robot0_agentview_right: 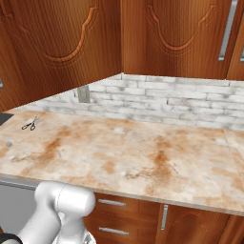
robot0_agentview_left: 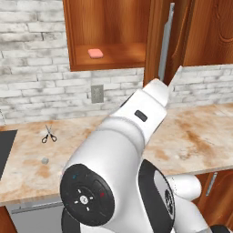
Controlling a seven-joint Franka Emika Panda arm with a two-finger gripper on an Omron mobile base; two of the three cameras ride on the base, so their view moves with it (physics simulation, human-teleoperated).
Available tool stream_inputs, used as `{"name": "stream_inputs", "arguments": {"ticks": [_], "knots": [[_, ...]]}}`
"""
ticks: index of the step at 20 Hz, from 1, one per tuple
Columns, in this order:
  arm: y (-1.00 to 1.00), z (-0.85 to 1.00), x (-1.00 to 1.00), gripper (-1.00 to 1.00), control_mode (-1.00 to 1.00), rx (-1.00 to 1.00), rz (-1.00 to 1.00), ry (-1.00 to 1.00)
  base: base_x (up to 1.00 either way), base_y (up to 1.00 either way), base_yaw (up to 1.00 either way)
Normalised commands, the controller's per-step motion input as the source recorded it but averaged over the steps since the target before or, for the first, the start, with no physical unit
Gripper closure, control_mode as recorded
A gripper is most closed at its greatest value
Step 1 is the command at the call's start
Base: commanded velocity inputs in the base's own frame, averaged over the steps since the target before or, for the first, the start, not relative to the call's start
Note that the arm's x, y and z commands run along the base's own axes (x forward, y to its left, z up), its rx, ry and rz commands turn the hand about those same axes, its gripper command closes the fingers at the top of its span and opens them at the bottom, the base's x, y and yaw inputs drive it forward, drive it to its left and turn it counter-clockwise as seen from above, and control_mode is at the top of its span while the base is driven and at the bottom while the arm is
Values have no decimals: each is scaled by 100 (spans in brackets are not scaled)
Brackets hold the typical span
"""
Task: Open the cabinet. Pick the bar soap and place it next to the sink. Then close the cabinet.
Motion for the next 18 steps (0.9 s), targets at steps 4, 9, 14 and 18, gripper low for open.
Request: {"name": "stream_inputs", "arguments": {"ticks": [4, 9, 14, 18], "knots": [[2, -16, 33, -100, -100, -4, -2, -7, 0, 0, 0], [-26, -32, 35, -100, -100, -3, 0, -3, 0, 0, 0], [-12, -5, 64, -100, -100, -17, 0, 12, 0, 0, 0], [0, 0, 65, -100, -100, -23, 0, 30, 0, 0, 0]]}}
